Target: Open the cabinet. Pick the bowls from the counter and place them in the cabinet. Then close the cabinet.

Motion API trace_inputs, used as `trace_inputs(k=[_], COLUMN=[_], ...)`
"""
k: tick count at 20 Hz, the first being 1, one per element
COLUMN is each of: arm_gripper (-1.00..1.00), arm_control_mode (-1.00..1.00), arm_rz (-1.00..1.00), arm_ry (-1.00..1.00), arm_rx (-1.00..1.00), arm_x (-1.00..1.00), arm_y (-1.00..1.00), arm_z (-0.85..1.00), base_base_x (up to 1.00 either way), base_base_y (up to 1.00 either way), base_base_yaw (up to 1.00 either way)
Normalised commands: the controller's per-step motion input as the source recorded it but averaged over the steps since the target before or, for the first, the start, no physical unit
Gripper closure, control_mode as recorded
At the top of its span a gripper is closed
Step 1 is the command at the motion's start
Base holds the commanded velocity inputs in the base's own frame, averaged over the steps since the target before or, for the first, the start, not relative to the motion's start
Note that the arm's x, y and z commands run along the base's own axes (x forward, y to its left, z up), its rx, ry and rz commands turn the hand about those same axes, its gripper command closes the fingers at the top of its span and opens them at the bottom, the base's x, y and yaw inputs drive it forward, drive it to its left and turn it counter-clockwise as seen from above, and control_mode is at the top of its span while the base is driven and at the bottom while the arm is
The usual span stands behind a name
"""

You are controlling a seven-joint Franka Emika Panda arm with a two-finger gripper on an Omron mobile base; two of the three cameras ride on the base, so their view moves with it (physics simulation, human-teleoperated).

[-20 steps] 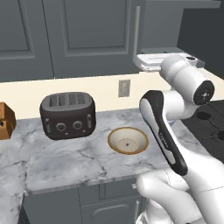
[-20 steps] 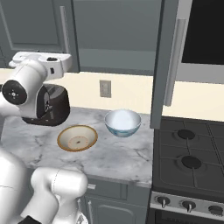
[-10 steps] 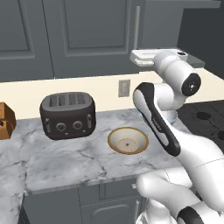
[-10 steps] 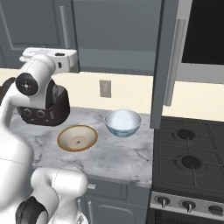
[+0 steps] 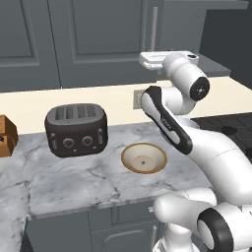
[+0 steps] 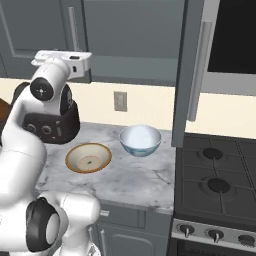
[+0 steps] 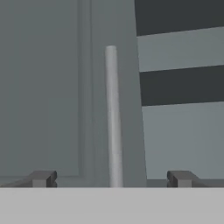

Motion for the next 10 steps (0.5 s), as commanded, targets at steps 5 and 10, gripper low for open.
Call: trace_inputs(k=[5,10], arm_gripper=[-1.00,-1.00], arm_control_mode=[-1.00,-1.00], arm_rz=[0.00,0.00], arm_ry=[0.00,0.00], arm_rx=[0.00,0.00], arm_x=[0.54,0.56], arm_y=[0.14,0.01], arm_z=[0.00,0.00], base_base_x=[0.00,0.00], base_base_y=[0.00,0.00], base_base_yaw=[0.00,0.00])
